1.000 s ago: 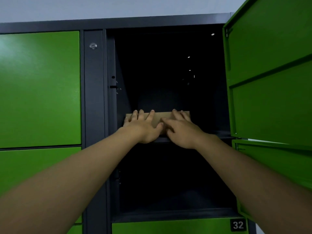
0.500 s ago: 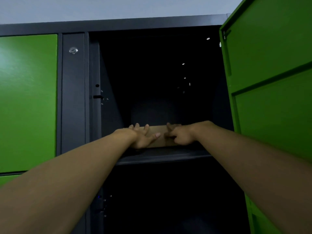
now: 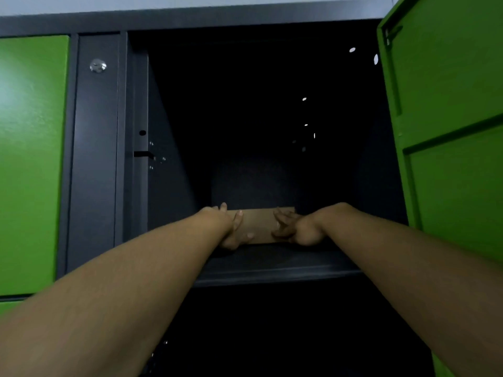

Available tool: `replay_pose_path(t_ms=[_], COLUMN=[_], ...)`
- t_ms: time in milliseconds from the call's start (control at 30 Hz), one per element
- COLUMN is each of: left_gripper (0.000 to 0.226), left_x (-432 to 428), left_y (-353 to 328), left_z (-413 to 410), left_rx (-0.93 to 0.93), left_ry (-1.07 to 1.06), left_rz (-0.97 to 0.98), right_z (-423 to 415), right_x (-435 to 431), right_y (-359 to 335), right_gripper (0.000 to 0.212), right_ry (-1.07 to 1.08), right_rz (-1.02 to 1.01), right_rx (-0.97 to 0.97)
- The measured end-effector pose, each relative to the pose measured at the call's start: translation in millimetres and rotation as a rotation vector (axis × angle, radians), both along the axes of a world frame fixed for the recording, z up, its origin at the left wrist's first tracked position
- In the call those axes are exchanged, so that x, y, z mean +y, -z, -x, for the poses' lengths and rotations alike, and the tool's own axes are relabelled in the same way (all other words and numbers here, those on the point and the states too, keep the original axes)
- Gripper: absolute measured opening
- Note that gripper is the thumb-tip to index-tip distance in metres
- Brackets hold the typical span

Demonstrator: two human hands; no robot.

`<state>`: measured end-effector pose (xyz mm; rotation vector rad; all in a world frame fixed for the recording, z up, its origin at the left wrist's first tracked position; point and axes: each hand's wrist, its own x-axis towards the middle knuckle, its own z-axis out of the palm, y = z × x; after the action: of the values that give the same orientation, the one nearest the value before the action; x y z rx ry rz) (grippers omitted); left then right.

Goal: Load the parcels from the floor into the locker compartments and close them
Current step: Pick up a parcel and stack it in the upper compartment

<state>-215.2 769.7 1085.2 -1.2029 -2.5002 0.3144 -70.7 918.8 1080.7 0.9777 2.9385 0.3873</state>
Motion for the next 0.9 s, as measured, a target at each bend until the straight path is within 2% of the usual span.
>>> replay_pose_path(t_ms=[100,200,300,400,533,667,800,900], left_gripper=[0.076,0.074,0.072,0.075,0.063,0.046,0.043,0.04], left_x=[8.0,14.1,-1.4,-24.3,-58.1,-97.0,-137.1,-167.9], left_y=[3.1,6.9,-3.3,-13.2,-7.0,7.4,26.5,40.3], left_z=[14.9,22.4,4.0,-12.8,-24.9,-39.5,-54.8,-68.9], left_rx=[-0.036,-0.07,-0.189,-0.21,-0.293,-0.479,-0.781,-0.929], left_ry=[0.082,0.082,0.017,0.126,0.325,0.465,0.469,0.467], left_rz=[-0.158,-0.199,-0.096,-0.203,-0.422,-0.694,-0.946,-1.092], right_z=[-0.7,2.6,1.0,-10.2,-39.1,-69.9,-84.0,-89.9], right_x=[-0.7,-8.6,-23.7,-48.3,-85.2,-116.1,-150.6,-188.4], right_y=[0.3,-2.2,-10.1,-17.5,-16.7,-6.4,9.4,21.9], right_gripper=[0.059,0.069,0.06,0.053,0.041,0.028,0.037,0.041], right_ry=[-0.011,0.026,0.032,0.017,-0.045,-0.08,-0.098,-0.109], right_rz=[0.056,0.082,0.13,0.189,0.258,0.337,0.511,0.588], right_rx=[0.05,0.096,0.192,0.28,0.556,0.854,1.153,1.312])
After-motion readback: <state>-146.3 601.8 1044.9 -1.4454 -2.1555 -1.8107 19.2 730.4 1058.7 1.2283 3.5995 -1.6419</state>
